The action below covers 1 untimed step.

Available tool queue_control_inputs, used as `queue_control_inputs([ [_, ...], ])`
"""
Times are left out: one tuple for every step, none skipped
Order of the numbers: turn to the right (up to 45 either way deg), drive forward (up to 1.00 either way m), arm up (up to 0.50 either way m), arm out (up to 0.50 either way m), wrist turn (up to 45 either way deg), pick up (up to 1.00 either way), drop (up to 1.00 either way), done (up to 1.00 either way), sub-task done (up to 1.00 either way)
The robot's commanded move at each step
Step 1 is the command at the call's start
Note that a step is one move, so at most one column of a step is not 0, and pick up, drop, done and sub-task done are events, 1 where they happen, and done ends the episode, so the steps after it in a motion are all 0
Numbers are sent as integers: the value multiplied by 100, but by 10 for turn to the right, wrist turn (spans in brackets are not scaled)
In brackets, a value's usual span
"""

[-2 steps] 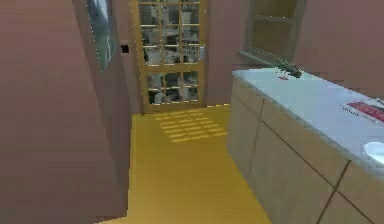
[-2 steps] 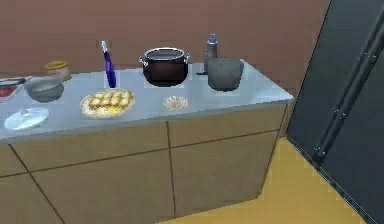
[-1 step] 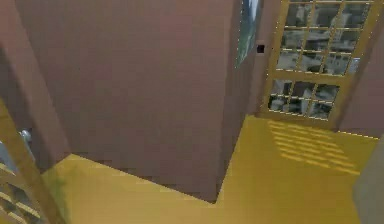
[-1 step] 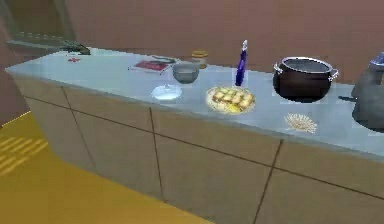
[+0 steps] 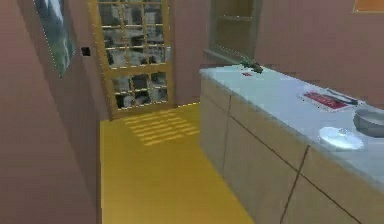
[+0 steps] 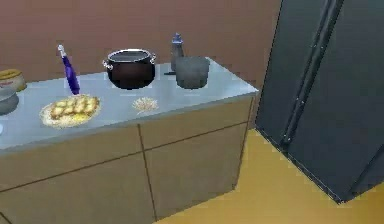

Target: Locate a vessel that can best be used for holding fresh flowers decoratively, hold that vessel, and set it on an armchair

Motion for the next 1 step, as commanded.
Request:
queue_control_inputs([
  [450, 0, 0, 0, 0, 0, 0, 0, 0],
])
